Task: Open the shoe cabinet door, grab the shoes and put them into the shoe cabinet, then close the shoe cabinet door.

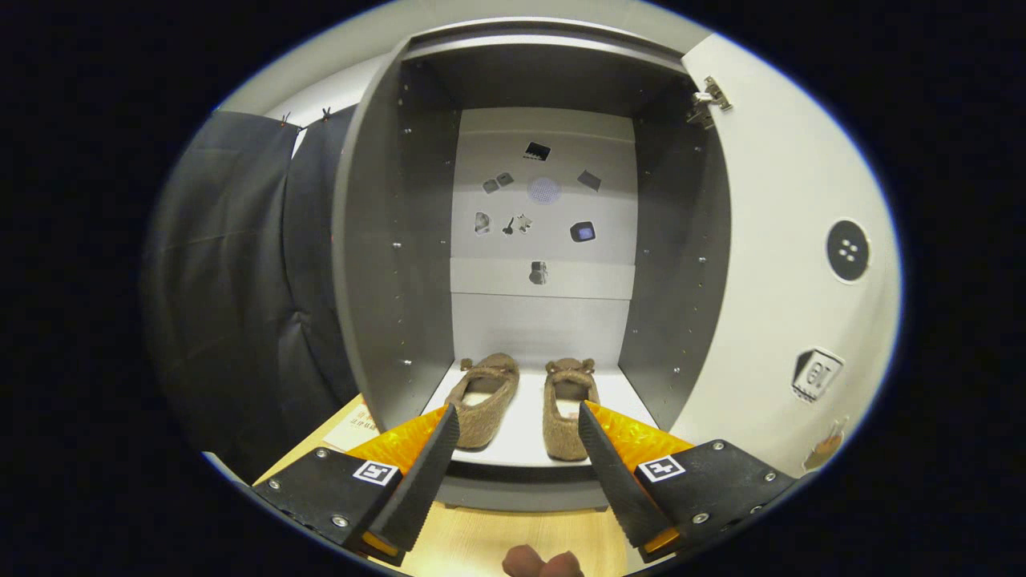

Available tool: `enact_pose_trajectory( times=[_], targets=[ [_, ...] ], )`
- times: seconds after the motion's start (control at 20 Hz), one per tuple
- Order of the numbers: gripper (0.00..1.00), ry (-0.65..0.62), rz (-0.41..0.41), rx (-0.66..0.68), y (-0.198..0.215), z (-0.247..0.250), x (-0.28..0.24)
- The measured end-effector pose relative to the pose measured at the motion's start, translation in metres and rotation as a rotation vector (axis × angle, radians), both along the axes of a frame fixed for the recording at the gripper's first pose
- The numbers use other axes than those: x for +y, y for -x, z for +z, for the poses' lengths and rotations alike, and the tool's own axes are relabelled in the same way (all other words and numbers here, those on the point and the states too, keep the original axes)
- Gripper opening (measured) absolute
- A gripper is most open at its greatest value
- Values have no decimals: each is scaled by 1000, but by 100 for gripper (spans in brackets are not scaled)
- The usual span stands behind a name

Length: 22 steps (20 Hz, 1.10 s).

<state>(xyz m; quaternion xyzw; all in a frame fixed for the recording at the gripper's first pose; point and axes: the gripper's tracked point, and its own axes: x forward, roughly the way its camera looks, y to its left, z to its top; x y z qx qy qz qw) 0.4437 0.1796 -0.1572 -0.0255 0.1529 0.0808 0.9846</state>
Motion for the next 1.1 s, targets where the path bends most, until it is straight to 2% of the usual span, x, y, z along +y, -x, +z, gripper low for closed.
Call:
enact_pose_trajectory(
  times=[0.55,0.75,1.1],
  targets=[
    [93,-80,8,21,135,30,-31],
    [94,-113,13,5,169,39,-65],
    [93,-196,89,20,233,49,-139]
  ],
)
